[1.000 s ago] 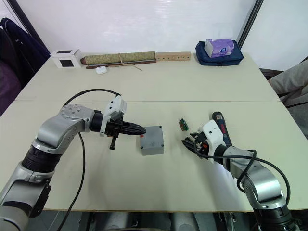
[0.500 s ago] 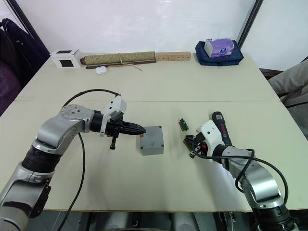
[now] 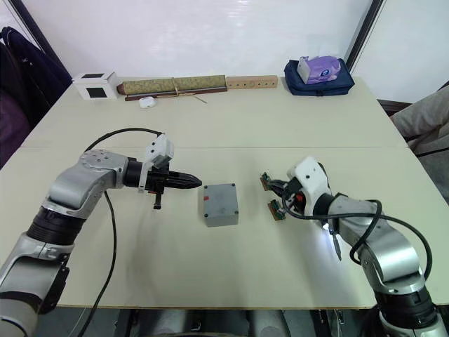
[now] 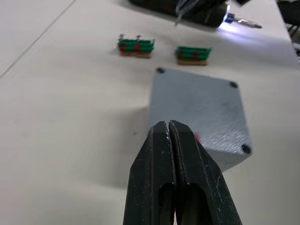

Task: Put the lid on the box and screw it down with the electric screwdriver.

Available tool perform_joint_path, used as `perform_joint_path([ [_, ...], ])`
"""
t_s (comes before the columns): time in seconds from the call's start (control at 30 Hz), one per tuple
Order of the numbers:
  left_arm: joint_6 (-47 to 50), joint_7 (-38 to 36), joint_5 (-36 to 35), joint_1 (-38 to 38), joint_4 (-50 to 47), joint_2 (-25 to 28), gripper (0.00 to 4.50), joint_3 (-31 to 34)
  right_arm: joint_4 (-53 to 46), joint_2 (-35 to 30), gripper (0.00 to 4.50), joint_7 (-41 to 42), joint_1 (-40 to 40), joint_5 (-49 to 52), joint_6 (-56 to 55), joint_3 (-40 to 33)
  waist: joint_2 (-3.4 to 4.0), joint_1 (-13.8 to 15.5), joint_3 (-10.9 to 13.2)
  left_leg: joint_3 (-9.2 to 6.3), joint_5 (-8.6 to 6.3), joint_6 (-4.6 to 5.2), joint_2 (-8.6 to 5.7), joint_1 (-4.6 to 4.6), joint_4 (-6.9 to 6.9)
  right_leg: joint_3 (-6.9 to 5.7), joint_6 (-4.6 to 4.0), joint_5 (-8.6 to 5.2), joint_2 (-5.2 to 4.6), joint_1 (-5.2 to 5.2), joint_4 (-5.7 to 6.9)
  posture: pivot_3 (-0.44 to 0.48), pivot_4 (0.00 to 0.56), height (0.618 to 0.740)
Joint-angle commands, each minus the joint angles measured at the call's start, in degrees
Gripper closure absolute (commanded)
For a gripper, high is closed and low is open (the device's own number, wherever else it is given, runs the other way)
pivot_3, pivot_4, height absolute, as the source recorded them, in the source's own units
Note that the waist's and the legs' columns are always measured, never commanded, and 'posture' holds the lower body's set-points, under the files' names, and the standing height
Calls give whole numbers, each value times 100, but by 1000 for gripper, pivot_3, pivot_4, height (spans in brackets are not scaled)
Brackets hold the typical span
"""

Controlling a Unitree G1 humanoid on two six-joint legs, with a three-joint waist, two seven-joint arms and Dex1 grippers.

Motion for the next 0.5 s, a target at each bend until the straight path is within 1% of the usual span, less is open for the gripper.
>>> perform_joint_path([
  [0.03, -151, 66, 37, -33, 11, 62, 4500, 223, -303, 194, 4463, -13, -362, 270, 168, 219, 0, 3, 0, 0, 0, 0, 0, 0, 0, 0, 0, 0, 0, 0, 0, 0, 150, 740],
  [0.13, -89, 121, -14, 18, -41, 67, 4500, 290, -257, 432, 4463, -54, -635, 340, 234, 486, 0, 2, 0, 0, 0, 0, 2, -2, 0, 0, 0, 0, -2, 0, -1, 0, 150, 740],
  [0.23, 93, 247, -159, 190, -359, 20, 4500, 396, 44, 636, 4463, -14, -779, 115, 49, 950, 0, -1, 0, 0, 0, 0, 3, -2, 0, 0, 0, 0, -3, -2, -1, 0, 150, 740],
  [0.5, 435, 574, -352, 559, -957, -81, 4500, 419, 223, 777, 4463, -28, -831, -5, -116, 1147, 0, 3, 0, 0, 0, 0, 4, -3, 0, 0, 0, 0, -9, -1, 0, 0, 150, 740],
])
